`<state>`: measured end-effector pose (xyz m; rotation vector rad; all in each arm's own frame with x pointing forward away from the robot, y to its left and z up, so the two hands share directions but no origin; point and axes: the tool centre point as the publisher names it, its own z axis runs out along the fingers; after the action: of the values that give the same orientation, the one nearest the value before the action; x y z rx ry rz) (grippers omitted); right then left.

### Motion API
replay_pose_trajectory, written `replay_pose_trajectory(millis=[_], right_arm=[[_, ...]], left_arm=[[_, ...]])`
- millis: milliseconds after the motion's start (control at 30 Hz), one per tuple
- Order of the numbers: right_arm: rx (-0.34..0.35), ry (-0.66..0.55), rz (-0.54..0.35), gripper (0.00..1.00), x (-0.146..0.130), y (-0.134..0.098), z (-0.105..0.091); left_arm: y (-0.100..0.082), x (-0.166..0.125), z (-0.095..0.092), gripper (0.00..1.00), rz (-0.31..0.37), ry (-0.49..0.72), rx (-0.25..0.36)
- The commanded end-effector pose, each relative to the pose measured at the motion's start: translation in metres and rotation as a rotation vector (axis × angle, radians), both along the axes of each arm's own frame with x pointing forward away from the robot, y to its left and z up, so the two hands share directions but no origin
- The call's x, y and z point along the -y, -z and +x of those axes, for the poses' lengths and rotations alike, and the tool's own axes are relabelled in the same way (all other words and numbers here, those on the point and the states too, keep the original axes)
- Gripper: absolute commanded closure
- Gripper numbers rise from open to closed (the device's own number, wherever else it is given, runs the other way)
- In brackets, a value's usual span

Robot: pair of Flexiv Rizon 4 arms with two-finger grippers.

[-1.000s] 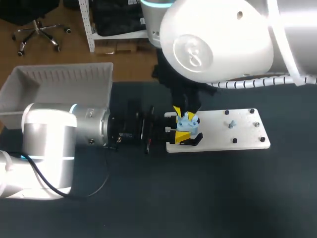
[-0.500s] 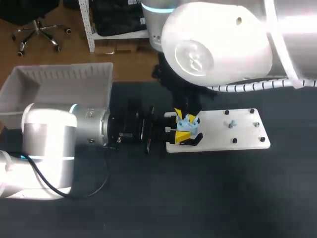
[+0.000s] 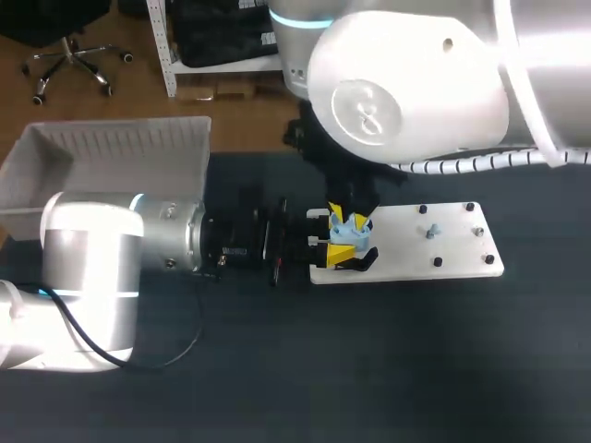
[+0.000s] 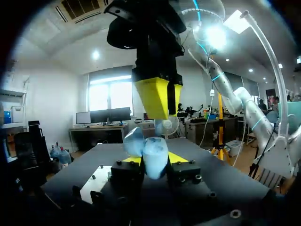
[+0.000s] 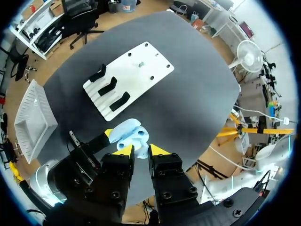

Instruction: Pick up each earbud case from the left stands, insert the matching earbuds, close the lid, and place the case in the box.

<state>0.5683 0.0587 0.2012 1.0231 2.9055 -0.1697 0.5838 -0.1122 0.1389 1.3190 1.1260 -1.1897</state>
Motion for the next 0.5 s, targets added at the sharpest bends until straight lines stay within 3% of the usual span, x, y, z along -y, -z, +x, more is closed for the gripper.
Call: replay_pose_trajectory(millis=[33, 500], right_arm=[[0.005, -0.002, 0.003, 1.00, 0.0006, 0.0015, -0.0008], [-0.001, -0.001, 0.006, 1.00, 0.0016, 0.0048, 0.0033]], left_arm=[[0.0008, 0.0006, -0.0025, 1.00, -0.004, -0.011, 0.005], [0.0008, 0.0006, -0.0025, 1.00, -0.004, -0.011, 0.005]])
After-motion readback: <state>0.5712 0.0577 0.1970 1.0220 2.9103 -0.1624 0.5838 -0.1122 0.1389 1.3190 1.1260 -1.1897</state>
